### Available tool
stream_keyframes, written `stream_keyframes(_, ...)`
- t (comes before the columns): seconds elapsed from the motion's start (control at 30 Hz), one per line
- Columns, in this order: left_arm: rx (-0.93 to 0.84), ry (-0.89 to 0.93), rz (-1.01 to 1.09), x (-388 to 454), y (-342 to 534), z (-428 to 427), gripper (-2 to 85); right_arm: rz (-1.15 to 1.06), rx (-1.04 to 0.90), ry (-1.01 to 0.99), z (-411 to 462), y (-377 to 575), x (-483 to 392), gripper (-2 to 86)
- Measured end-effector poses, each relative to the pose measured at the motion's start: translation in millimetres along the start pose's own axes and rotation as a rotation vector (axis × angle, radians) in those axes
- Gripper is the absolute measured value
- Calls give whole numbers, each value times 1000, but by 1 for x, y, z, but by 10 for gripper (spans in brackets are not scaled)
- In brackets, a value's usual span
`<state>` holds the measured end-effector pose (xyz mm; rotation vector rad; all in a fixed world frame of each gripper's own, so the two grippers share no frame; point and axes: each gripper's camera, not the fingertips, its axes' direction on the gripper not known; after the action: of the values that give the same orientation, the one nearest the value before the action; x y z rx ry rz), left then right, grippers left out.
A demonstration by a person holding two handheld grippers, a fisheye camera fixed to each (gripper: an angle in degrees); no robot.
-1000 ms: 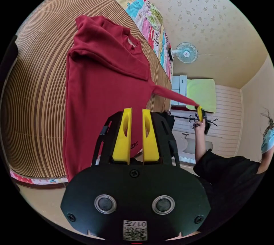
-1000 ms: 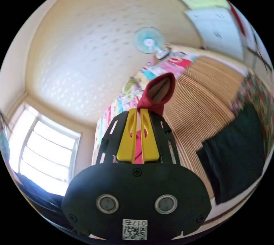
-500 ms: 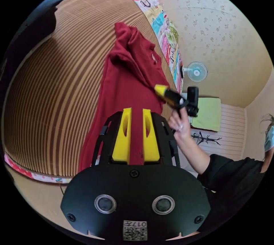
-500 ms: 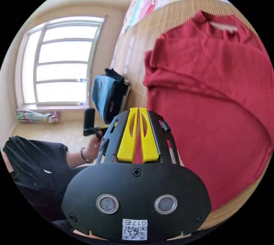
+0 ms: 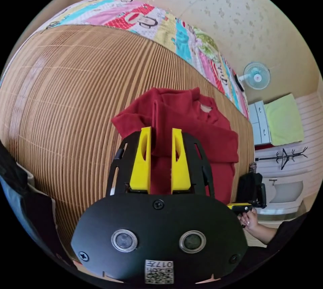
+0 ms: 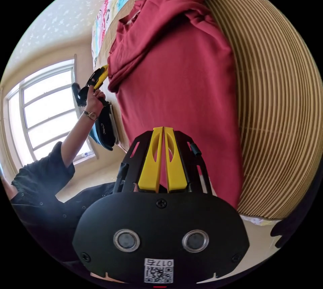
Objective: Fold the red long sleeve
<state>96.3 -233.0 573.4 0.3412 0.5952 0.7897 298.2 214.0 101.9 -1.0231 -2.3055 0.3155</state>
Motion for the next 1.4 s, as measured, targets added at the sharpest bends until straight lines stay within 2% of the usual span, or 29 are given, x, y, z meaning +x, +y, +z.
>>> stream_keyframes(0.07, 12, -60, 12, 7, 3, -5, 39, 19, 8, -21, -1, 3, 2, 6)
stream_keyframes(0.23, 127, 148, 71, 27, 20, -75, 6, 40, 58, -73, -14, 9, -3, 8)
stream_keyframes(0.37, 138, 101, 27, 11, 46, -99, 15, 48, 72, -47, -28, 15, -5, 8)
stream_keyframes(0.47, 11, 99, -35, -31, 50, -74, 56, 45, 65, 0, -45, 23, -5, 10)
stream_keyframes(0.57, 4, 199, -70, -62, 71, -84, 81, 20, 37, 72, -69, 39, -4, 14)
stream_keyframes(0.63, -48, 196, -53, -68, 95, -92, 84, 22, 0, 129, -87, 59, 5, 22)
stream_keyframes(0.8, -352, 228, -9, -76, 222, -95, 98, 104, -95, 201, -110, 105, 41, 62)
stream_keyframes(0.9, -479, 203, -13, -75, 290, -100, 107, 152, -163, 241, -116, 130, 64, 104)
stream_keyframes(1.0, -547, 176, -10, -73, 327, -106, 120, 172, -205, 200, -119, 145, 80, 125)
stream_keyframes(1.17, -575, 205, -35, -80, 327, -97, 113, 237, -183, 61, -127, 147, 95, 127)
stream_keyframes(1.27, -643, 155, -32, -89, 316, -93, 80, 301, -192, 122, -137, 145, 102, 100)
stream_keyframes(1.33, -655, 221, -32, -97, 312, -99, 54, 292, -209, 117, -150, 145, 104, 90)
stream_keyframes(1.4, -629, 360, -37, -106, 306, -119, 43, 257, -188, 112, -165, 147, 101, 92)
